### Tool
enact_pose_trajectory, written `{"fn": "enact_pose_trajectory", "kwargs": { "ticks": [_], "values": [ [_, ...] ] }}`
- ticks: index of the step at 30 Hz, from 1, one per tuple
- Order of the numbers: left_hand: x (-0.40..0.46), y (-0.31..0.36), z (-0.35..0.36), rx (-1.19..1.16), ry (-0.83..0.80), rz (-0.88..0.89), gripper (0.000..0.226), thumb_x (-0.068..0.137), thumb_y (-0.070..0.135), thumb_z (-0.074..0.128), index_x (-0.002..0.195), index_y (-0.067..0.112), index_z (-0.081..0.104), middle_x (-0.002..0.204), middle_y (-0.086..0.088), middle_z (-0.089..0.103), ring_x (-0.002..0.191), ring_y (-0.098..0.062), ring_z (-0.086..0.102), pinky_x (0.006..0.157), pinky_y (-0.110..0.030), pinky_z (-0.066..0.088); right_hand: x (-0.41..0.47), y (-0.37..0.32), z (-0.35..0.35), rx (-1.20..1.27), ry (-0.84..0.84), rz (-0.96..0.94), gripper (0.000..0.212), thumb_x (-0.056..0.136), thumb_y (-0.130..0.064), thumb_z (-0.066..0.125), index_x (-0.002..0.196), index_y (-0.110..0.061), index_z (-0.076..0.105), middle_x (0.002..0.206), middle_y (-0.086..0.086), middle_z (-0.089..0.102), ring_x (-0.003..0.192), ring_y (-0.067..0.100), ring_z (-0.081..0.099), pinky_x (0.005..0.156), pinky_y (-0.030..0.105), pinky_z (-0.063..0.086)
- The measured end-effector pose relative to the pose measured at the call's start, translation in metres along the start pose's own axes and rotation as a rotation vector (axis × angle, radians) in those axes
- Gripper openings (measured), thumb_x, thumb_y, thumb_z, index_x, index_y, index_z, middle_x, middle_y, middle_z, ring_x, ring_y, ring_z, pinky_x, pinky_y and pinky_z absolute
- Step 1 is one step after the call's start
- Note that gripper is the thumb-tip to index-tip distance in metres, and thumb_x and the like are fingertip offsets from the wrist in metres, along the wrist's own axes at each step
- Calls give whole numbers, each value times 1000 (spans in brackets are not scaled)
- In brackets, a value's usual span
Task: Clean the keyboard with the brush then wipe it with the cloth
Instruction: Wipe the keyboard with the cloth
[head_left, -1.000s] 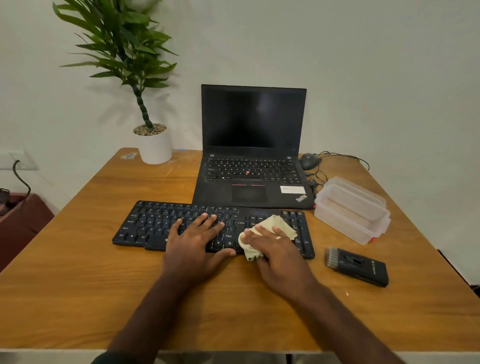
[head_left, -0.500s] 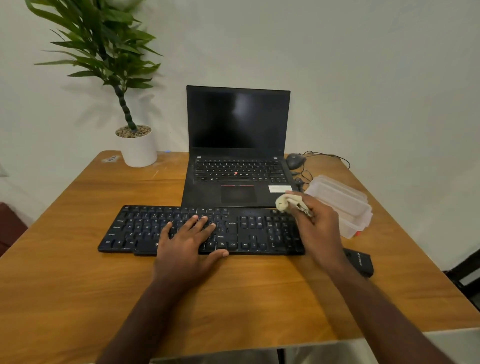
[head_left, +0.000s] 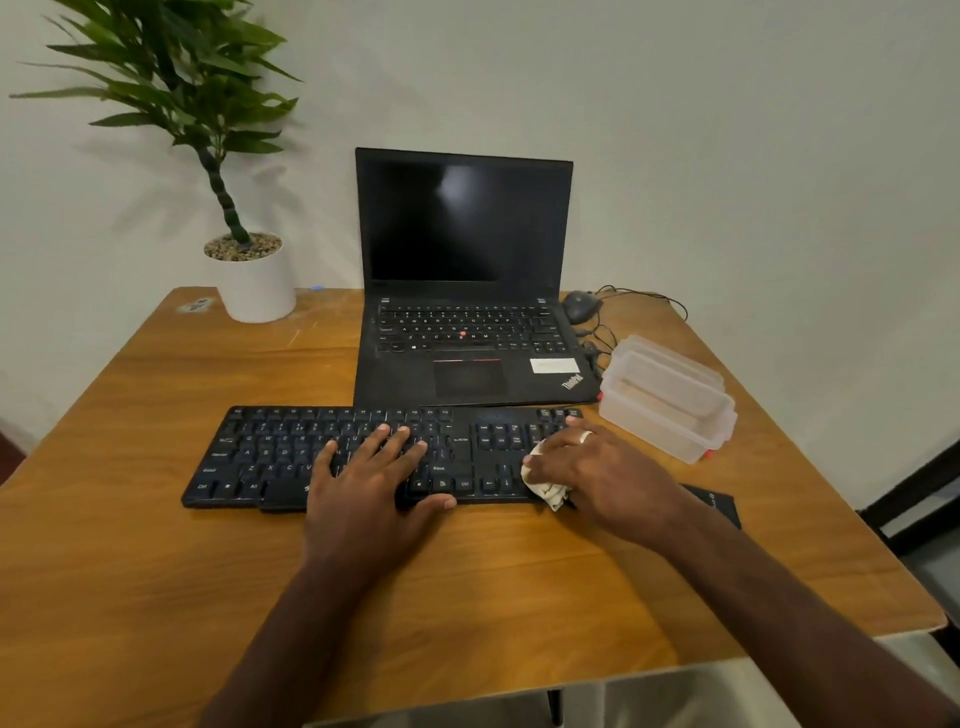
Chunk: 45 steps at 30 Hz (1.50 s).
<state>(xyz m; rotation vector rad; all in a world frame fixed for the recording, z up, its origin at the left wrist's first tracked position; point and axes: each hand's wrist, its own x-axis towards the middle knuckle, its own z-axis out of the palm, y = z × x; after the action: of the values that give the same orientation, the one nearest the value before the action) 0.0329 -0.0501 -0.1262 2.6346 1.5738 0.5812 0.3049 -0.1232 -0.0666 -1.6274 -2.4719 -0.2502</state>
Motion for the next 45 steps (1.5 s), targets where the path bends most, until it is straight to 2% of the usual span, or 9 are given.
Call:
{"fn": "enact_pose_trajectory", "kwargs": {
  "ticks": [9,14,18,21,26,33,37,42,45],
  "values": [
    [-1,4,-1,-9,-30,-55,93,76,93,11,145,40,43,156,11,36,148,-7,22,122,-53,10,-8,22,1,253,-157,-43,35,91,-13,66,123,-25,71,129,-5,68,124,11,59,102,39,52],
    [0,3,-3,-36,-47,-55,88,77,91,20,145,40,44,157,13,35,148,-4,19,121,-53,10,-19,24,1,816,-107,104,36,90,4,65,113,-21,77,111,-16,74,106,4,68,90,22,52],
    [-1,3,-2,-47,-28,-43,90,76,92,19,143,39,47,155,13,38,147,-3,22,121,-53,13,-12,35,-7,1048,318,443,30,93,0,66,115,-18,75,110,-13,75,105,1,67,91,26,55],
    [-2,3,-1,-51,-10,-40,89,77,92,22,142,39,49,154,13,40,146,-3,23,120,-53,15,-10,32,-4,897,543,467,39,93,9,61,121,-16,73,122,-7,72,120,8,63,102,34,53],
    [0,5,1,-19,10,-26,84,80,89,26,140,36,52,151,10,46,145,-7,29,119,-55,18,-16,-11,20,402,-4,419,56,97,-7,57,143,-39,50,156,-19,34,147,-1,19,127,34,11],
    [1,6,2,-12,18,-31,84,79,89,28,137,36,56,148,9,49,143,-9,34,117,-58,22,-30,-48,28,737,87,420,67,89,9,56,129,-45,57,148,-26,38,137,-27,14,122,13,0],
    [1,5,3,-17,21,-13,86,80,90,21,136,36,57,147,8,51,142,-10,37,115,-59,24,-16,-76,25,1036,87,362,64,92,11,53,125,-42,63,141,-22,57,137,-11,40,122,18,21],
    [1,5,1,-30,2,-18,89,77,92,21,138,36,54,149,8,48,144,-9,33,117,-57,21,1,-56,-8,1745,379,886,22,100,-22,55,109,-34,72,108,-6,76,105,17,69,84,37,59],
    [2,4,2,-30,2,-19,89,77,93,21,139,37,54,150,8,48,144,-9,33,118,-57,20,-1,-28,-13,1412,688,958,20,103,-21,54,113,-29,69,108,-4,73,104,15,68,74,26,61]
  ]
}}
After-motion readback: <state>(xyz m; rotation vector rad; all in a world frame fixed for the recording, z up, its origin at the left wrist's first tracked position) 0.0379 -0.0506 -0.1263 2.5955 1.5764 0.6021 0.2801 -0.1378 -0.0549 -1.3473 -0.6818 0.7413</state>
